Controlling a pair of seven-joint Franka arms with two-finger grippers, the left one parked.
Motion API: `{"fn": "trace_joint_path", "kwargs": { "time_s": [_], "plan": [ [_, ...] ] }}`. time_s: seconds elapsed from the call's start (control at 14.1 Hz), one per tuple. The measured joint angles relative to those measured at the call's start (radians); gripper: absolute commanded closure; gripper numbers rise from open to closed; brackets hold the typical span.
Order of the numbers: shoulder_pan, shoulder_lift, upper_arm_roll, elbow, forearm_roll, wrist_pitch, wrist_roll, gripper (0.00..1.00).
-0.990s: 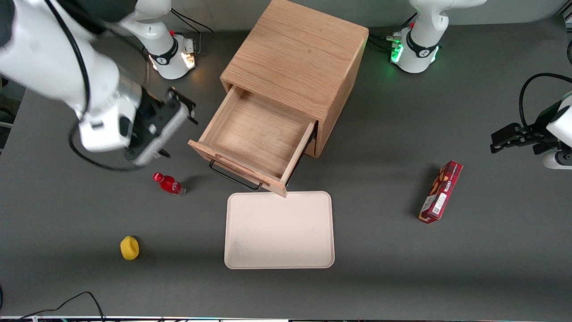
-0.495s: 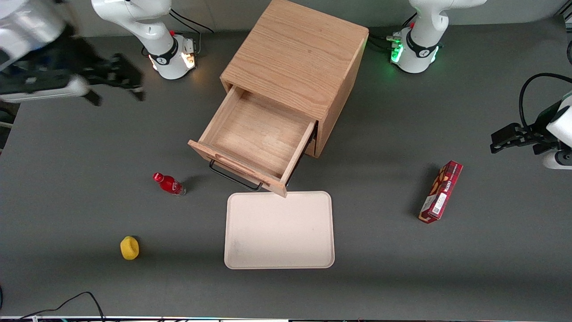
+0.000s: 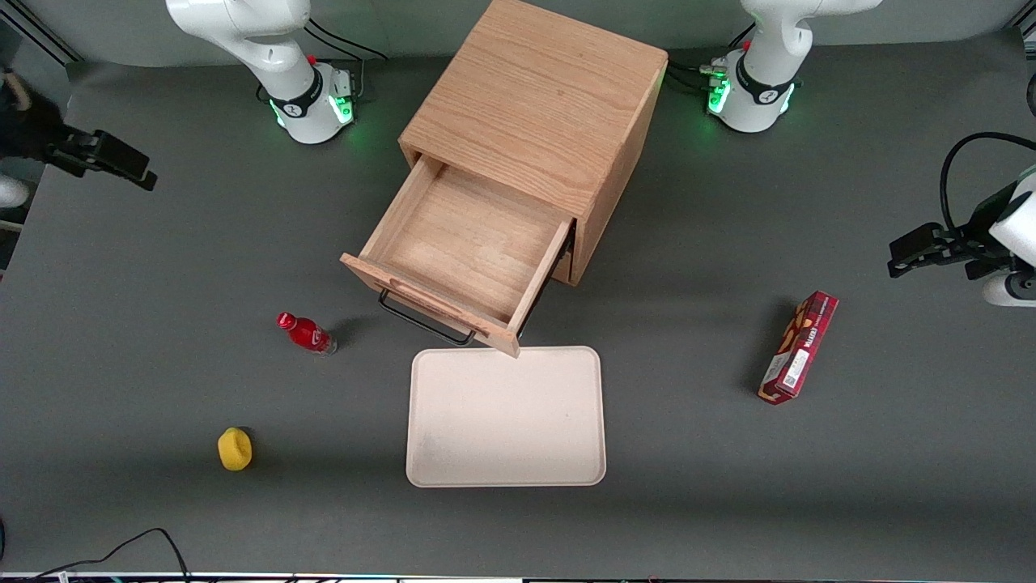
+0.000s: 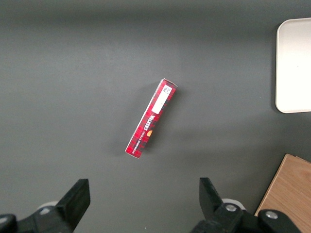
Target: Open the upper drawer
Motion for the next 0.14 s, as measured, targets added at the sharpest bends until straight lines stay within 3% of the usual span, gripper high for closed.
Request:
{"fn": "trace_joint_path", "kwargs": {
  "time_s": [0.14],
  "plan": [
    [0.006,-0.118,0.004,-0.161,0.0,0.073,0.001,0.0]
  ]
}}
